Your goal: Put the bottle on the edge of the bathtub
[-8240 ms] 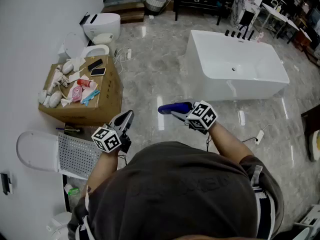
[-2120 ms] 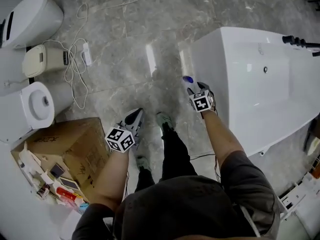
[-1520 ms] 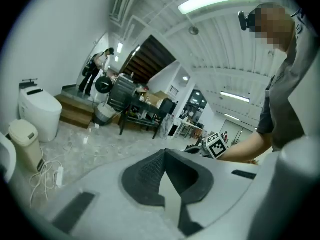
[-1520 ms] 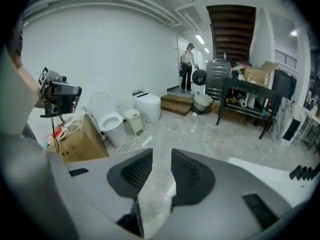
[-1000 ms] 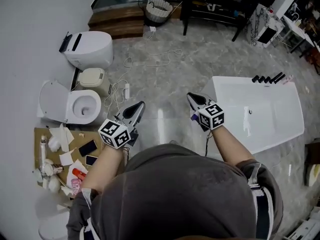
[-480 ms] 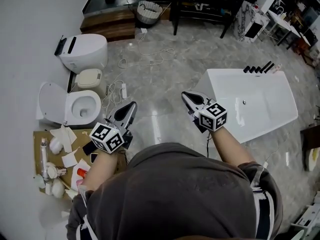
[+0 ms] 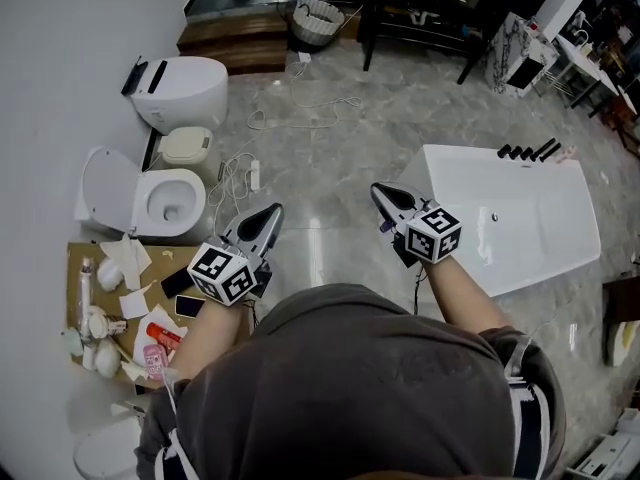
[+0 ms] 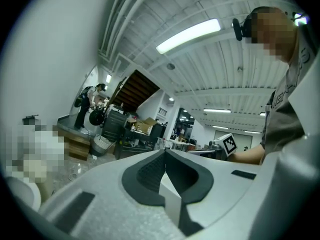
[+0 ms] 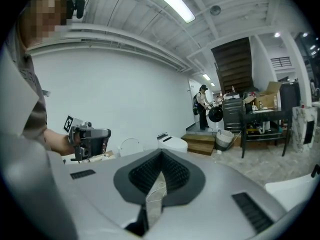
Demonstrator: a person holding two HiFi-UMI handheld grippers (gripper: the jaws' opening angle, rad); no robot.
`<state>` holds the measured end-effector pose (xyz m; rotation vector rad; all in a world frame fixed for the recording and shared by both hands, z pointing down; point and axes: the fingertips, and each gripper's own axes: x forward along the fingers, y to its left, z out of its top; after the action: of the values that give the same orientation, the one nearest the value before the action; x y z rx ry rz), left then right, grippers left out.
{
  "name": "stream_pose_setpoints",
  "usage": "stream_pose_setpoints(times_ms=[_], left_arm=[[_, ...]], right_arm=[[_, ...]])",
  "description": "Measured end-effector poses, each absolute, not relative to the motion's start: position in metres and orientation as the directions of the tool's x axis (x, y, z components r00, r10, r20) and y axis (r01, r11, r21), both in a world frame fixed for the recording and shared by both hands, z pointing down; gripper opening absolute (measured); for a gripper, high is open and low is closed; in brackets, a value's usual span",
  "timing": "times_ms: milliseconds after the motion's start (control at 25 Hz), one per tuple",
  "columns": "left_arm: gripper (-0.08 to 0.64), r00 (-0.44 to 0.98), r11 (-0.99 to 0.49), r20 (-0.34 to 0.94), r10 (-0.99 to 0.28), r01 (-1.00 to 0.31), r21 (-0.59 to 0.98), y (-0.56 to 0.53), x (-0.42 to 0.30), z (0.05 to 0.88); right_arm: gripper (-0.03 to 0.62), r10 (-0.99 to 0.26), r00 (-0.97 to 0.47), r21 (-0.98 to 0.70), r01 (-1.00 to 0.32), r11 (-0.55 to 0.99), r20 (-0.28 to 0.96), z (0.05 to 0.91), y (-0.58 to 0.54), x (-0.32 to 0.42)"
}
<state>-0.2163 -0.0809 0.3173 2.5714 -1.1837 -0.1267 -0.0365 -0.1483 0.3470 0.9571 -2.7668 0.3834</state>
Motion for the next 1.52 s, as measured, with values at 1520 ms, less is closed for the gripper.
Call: stream_pose_setpoints(times_ms=[1520], left_arm=[[0.002,0.664,-0.618,0.055,-0.746,-0.72,0.316,-0.083,-0.232,0.322]], right_arm=[[-0.009,-0.564,-0.776,-0.153,-0.617,0.772,0.281,0.35,-0.153,-0.058]])
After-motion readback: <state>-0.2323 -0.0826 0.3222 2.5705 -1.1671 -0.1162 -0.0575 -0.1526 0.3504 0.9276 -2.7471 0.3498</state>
